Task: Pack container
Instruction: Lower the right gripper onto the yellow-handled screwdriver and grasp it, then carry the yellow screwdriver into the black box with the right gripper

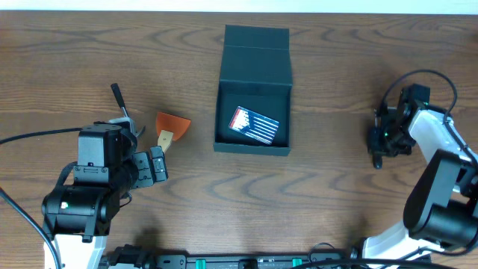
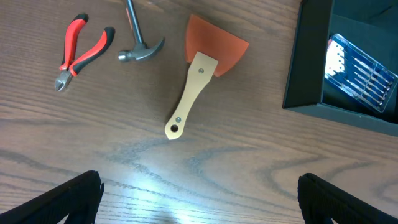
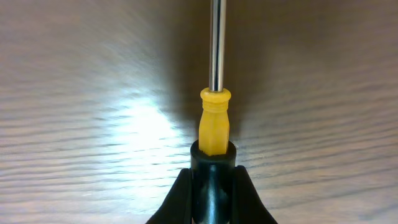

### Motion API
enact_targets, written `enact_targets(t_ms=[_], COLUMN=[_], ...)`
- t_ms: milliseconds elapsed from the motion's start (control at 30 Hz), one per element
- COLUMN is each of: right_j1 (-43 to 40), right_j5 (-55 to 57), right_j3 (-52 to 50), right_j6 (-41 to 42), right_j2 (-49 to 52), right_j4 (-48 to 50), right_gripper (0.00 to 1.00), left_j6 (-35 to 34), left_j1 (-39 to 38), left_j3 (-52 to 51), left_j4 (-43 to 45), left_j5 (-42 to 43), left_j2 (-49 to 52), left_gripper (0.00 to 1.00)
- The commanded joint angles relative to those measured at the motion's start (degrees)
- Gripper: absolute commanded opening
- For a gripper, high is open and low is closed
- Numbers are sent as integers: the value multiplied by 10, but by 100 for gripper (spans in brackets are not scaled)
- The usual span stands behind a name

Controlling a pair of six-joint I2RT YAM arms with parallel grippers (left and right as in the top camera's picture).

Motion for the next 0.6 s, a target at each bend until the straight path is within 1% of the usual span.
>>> enact_targets(t_ms=[0,233,333,433,567], right_j1=[25,102,162,242,353], right_j5=[-9,-9,-9,-8,-8], right_j3=[28,56,85,130,188], right_j6=[9,8,-1,-25,-79], right_j2=[-55,-124,-147,-157,-153], right_j4=[-1,-21,-34,-49,-53], right_gripper=[1,1,1,1,1], left_j6=[3,3,3,3,3], left_j1=[3,3,3,3,3], left_j3=[11,11,11,11,11], left_j4=[-1,-1,-1,-1,-1], left_j5=[-6,-6,-6,-6,-6], left_j2=[-1,-1,-1,-1,-1], left_gripper=[99,98,99,98,98])
